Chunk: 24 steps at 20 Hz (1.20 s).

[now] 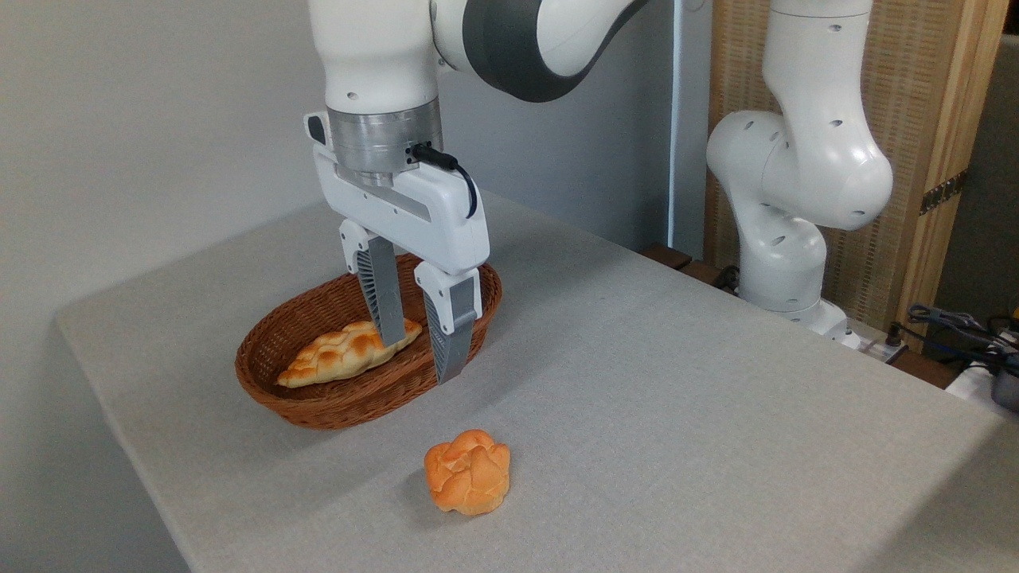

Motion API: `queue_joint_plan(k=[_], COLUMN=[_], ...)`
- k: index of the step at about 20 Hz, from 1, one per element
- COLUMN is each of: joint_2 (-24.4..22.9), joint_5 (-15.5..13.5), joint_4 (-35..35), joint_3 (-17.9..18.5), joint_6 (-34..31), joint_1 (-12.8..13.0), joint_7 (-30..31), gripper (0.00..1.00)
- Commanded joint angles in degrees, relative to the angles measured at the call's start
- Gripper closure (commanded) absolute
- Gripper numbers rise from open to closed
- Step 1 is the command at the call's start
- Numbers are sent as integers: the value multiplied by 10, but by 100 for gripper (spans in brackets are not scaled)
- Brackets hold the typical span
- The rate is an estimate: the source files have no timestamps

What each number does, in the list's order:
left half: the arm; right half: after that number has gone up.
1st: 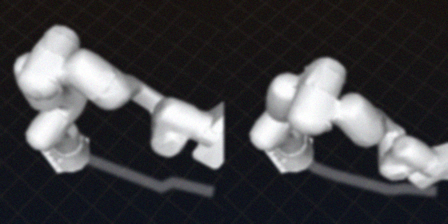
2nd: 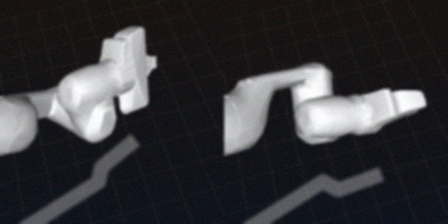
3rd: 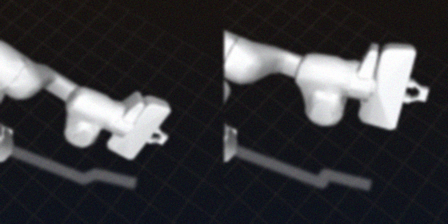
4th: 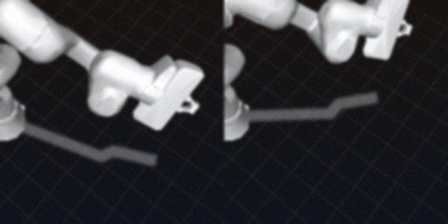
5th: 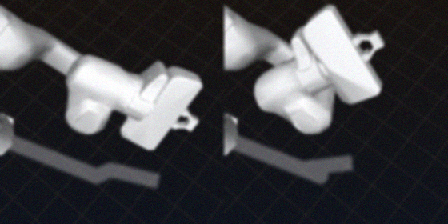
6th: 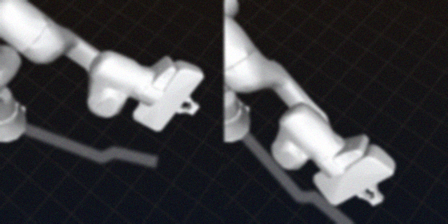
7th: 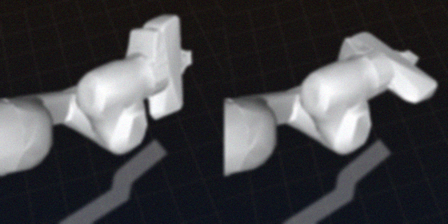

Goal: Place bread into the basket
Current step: 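Move the open gripper from the basket over the orange bun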

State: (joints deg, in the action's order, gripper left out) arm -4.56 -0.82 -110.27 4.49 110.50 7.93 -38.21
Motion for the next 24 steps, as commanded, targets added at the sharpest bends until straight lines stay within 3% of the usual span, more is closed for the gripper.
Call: queue_joint_plan(k=[1, 17, 19, 24], joint_2=[4, 3, 1, -5], joint_5=[6, 6, 6, 6], joint_4=[1, 1, 4, 3], joint_3=[7, 10, 27, 29], joint_6=[9, 7, 5, 2], joint_1=[6, 5, 6, 8], joint_7=[-2, -3, -4, -4], gripper=[0, 0, 0, 0])
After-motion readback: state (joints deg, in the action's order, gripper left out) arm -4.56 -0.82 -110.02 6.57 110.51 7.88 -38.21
